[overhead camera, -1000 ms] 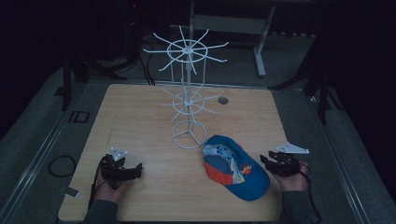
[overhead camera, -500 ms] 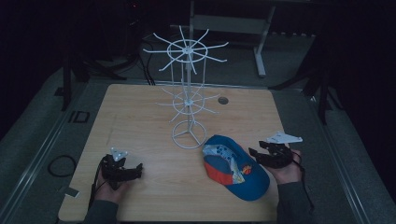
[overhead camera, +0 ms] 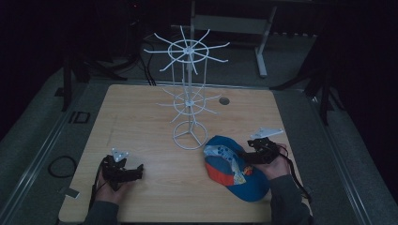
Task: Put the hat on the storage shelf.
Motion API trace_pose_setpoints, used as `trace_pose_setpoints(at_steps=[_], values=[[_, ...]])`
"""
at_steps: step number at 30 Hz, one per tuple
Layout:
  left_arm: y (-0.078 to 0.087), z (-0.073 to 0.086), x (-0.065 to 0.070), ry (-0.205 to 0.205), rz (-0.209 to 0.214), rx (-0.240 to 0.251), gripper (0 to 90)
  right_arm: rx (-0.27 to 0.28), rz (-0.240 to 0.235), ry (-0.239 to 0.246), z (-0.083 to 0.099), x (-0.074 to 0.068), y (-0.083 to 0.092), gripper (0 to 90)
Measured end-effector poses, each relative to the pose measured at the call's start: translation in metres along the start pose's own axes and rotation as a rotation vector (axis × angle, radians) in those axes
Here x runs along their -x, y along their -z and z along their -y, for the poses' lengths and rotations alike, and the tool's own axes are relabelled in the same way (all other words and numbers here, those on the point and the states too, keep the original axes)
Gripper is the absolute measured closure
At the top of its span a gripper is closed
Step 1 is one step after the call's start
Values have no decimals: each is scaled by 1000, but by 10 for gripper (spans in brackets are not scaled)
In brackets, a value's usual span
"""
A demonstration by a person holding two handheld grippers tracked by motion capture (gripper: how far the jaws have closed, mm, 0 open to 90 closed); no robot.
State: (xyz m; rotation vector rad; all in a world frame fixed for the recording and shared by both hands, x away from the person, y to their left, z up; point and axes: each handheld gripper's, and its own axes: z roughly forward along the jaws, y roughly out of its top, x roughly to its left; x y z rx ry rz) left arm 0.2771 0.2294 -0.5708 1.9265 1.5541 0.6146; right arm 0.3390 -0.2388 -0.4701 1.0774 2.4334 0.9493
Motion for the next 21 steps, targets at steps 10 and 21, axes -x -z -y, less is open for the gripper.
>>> trace_pose_setpoints(at_steps=[10,21], values=[[0,0,0,-1,3,1,32,-90,-31,27,-12,-2,-26,391],[0,0,0,-1,5,1,32,-205,-40,41,-23,-3,-50,412]])
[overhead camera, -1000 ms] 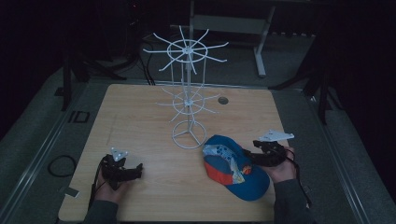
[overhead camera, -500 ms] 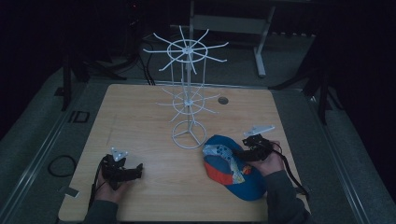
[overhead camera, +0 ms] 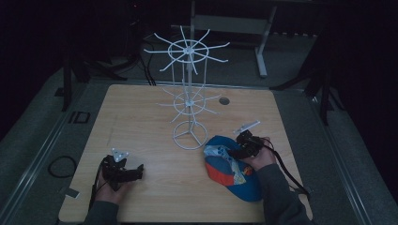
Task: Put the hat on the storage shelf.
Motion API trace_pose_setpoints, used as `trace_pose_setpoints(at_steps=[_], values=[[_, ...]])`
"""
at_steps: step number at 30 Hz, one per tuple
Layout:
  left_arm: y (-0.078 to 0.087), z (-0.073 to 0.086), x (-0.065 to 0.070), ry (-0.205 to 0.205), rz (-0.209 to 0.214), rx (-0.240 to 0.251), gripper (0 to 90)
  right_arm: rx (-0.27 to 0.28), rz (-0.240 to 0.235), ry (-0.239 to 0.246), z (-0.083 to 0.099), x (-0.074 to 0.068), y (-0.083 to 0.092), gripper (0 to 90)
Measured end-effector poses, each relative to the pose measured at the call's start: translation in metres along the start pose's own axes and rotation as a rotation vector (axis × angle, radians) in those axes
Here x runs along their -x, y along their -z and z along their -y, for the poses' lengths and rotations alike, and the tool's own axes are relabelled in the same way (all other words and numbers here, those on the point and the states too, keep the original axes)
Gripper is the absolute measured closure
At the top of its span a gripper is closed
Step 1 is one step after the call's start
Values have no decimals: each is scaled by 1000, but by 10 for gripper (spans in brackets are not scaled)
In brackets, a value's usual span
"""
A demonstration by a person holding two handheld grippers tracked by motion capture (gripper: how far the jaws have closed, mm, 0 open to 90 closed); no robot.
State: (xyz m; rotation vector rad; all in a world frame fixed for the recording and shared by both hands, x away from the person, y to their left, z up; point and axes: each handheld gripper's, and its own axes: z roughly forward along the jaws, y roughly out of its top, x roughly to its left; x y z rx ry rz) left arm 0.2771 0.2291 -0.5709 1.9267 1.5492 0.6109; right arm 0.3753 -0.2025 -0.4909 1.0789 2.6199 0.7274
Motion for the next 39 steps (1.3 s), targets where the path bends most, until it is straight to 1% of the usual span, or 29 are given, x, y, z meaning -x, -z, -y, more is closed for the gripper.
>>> trace_pose_setpoints(at_steps=[1,2,4,5,6,7,8,9,10,11,15,17,19,21,25,30,33,39], values=[[0,0,0,0,0,0,32,-42,-10,2,-4,1,-7,430],[0,0,0,0,0,0,32,-59,-7,1,-6,1,-10,441],[0,0,0,-1,1,0,32,-95,-18,4,-8,2,-16,508],[0,0,0,-1,1,0,32,-95,-18,4,-8,2,-16,508],[0,0,0,-3,2,-1,32,-109,-28,3,-9,3,-18,587],[0,0,0,-3,2,-1,32,-132,-62,-5,-9,3,-21,787],[0,0,0,-3,2,-1,32,-129,-64,-7,-9,3,-21,857],[0,0,0,-3,2,-1,32,-117,-67,-2,-9,3,-19,878],[0,0,0,-3,2,-1,32,-98,-71,4,-8,3,-15,882],[0,0,0,-4,2,-1,32,-91,-74,2,-8,3,-13,883],[0,0,0,-4,4,0,32,-59,-63,18,-7,3,0,884],[0,0,0,-5,4,-1,32,-55,-62,19,-7,4,2,884],[0,0,0,-6,4,-1,32,-36,-62,23,-5,5,10,884],[0,0,0,-6,5,-1,32,-24,-65,26,-4,6,13,884],[0,0,0,-7,6,-1,32,7,-67,21,-2,7,22,883],[0,0,0,-8,6,-1,32,19,-66,21,-2,9,28,884],[0,0,0,-7,6,-1,32,44,-63,21,-1,11,36,884],[0,0,0,-7,6,-1,32,87,-61,6,-1,19,50,884]])
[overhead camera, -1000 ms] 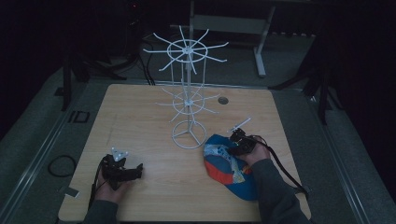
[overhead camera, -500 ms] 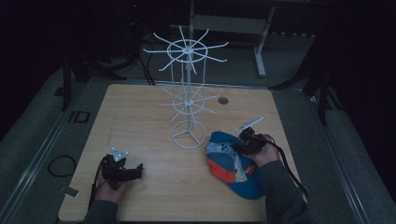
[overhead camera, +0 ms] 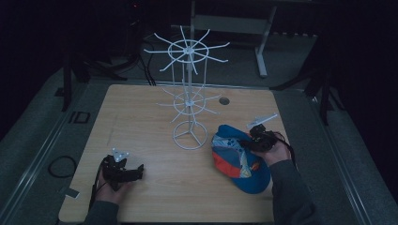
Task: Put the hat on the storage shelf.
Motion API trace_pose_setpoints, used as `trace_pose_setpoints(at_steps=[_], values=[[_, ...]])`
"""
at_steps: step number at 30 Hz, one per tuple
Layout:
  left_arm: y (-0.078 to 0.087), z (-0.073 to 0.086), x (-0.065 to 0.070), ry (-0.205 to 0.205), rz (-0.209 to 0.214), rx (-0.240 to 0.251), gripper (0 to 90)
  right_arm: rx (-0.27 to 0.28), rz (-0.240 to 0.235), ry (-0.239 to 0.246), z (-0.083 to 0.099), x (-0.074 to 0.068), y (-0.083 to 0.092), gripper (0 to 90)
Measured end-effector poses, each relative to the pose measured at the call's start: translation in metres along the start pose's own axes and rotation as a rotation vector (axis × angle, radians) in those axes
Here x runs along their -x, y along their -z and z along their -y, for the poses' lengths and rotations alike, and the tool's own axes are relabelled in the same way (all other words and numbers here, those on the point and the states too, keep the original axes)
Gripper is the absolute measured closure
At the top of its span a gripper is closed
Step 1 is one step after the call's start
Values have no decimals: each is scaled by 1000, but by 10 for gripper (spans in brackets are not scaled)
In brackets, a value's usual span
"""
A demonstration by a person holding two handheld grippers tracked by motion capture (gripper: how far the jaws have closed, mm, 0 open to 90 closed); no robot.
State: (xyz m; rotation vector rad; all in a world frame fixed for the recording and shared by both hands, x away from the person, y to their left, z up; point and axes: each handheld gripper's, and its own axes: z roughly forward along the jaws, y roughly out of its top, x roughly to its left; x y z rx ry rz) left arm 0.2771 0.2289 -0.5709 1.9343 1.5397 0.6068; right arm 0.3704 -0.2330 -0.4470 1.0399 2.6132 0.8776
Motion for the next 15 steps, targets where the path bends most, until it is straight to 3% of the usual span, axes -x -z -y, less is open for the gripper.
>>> trace_pose_setpoints(at_steps=[15], values=[[0,0,0,1,0,2,32,99,1,-16,-4,14,26,883]])
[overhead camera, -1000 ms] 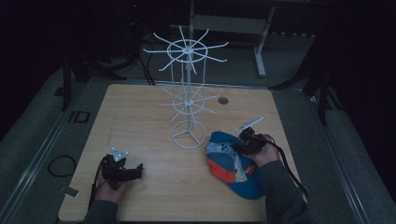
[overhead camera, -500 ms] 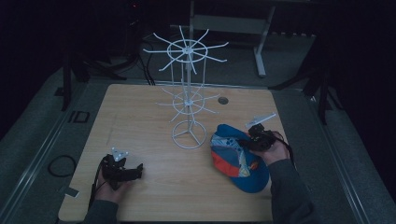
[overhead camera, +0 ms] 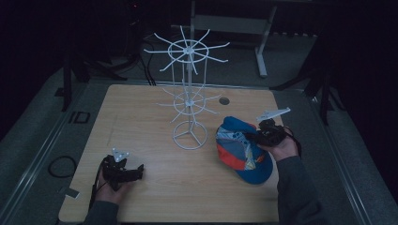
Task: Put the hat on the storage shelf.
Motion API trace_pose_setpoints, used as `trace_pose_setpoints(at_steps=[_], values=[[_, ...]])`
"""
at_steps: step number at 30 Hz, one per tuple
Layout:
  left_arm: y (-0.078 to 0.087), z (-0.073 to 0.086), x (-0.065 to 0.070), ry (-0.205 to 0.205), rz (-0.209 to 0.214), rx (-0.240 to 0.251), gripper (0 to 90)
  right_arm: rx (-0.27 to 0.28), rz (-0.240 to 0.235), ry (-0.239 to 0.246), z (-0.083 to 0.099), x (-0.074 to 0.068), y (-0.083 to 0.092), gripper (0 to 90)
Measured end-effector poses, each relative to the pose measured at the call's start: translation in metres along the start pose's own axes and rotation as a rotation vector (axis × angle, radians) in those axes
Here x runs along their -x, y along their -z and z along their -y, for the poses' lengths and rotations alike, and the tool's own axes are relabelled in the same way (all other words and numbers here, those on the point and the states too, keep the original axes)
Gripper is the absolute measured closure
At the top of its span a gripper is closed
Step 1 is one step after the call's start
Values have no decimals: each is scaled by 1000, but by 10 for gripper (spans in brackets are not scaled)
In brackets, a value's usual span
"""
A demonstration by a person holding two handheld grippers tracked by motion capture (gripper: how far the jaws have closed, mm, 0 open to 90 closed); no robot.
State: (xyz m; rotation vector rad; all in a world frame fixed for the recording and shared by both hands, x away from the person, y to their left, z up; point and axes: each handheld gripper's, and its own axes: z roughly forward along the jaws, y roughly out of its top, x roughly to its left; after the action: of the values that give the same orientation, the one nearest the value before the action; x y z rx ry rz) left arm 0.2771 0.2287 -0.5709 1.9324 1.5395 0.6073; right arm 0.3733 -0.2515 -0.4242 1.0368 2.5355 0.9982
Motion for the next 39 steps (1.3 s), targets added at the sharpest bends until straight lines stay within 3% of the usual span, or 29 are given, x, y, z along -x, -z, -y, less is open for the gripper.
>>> trace_pose_setpoints(at_steps=[17,39], values=[[0,0,0,-4,0,-1,32,110,-22,1,-8,14,27,883],[0,0,0,-2,0,0,32,209,-41,-20,-19,25,54,882]])
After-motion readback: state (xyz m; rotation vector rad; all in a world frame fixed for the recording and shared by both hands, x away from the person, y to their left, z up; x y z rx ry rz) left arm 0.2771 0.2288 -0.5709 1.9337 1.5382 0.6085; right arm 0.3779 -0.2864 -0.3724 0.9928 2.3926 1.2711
